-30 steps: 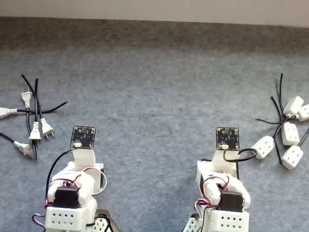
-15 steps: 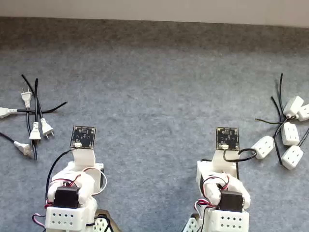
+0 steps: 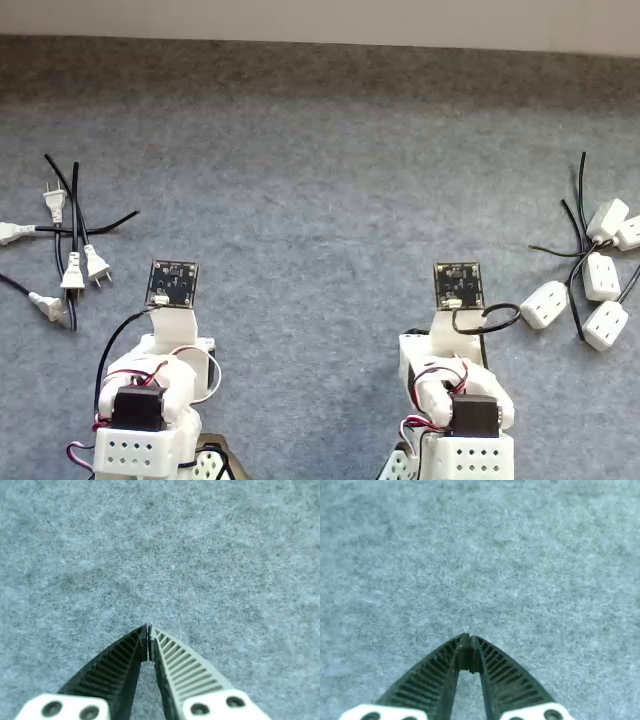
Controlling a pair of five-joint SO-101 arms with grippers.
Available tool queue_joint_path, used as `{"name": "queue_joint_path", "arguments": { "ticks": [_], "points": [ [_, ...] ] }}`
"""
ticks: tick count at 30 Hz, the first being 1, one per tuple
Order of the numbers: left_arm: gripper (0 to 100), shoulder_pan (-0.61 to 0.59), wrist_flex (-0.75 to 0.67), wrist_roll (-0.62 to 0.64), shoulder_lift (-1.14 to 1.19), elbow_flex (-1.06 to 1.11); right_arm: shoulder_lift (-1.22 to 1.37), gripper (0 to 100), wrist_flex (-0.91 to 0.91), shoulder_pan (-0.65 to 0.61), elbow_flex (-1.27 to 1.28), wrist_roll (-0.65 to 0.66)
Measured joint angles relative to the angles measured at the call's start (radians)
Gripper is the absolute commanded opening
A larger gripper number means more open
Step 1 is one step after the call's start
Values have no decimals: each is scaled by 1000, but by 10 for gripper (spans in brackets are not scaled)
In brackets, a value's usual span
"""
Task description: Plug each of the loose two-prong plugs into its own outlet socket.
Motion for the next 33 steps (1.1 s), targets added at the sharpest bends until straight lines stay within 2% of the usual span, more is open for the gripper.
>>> {"name": "queue_joint_path", "arguments": {
  "ticks": [7, 11, 17, 24, 29, 33],
  "points": [
    [27, 0, 0, 0, 0, 0, 0, 7, -37, -61, 0, 0],
    [27, 0, 0, 0, 0, 0, 0, 7, -183, 6, 0, 0],
    [27, 0, 0, 0, 0, 0, -2, 9, -416, 233, 0, 0],
    [27, 0, 0, 0, 0, 0, 2, 10, -548, 626, 0, 95],
    [27, 0, 0, 0, 0, 0, 2, 29, -543, 753, -32, 110],
    [27, 0, 0, 0, 0, 0, 69, 163, -476, 779, -160, 118]
  ]
}}
